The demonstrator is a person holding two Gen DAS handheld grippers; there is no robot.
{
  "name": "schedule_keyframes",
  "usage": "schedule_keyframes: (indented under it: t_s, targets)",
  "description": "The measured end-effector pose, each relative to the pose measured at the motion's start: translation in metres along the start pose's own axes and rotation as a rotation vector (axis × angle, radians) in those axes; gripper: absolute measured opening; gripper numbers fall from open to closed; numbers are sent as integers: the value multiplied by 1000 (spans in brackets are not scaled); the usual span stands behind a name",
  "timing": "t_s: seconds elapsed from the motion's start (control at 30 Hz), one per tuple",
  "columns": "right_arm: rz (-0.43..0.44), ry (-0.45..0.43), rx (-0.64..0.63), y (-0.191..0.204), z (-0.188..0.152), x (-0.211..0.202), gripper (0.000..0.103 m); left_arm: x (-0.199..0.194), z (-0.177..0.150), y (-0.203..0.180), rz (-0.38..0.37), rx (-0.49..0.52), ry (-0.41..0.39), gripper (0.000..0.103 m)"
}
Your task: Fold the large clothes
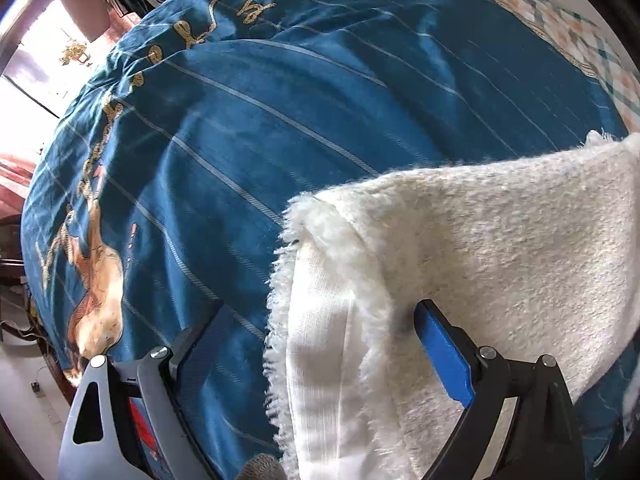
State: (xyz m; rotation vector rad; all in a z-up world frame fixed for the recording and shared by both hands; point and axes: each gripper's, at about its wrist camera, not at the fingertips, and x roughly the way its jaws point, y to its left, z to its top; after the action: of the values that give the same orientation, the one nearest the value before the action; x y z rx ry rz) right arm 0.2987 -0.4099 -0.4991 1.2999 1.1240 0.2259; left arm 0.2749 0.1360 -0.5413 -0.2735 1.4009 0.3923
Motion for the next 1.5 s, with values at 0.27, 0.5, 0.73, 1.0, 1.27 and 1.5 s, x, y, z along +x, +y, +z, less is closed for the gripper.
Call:
schedule_keyframes:
  t_s: [0.27,0.5,0.73,1.0,1.27,1.5]
  targets:
    - [-78,-174,291,-44,-123,-158,21,-44,-3,7,1,27,-25,93]
    - [-298,-188,471,-139,-186,-204,30,-44,-7,-14,-7,89,-11,93]
    - [-468,21,361,-115,-167,-204,58,-38,7,-53,-51,130,-9,93]
    - [-693,102,-139,1,-153,-197,68,-8,23,-79,-164,137,44,93]
    - [-633,94,-529,111,-64,-101,77,-1,32,-108,-157,240,-29,7]
    - [-616,340,-719,88,-26,-22,51,-23,31,-76,-186,173,-68,6]
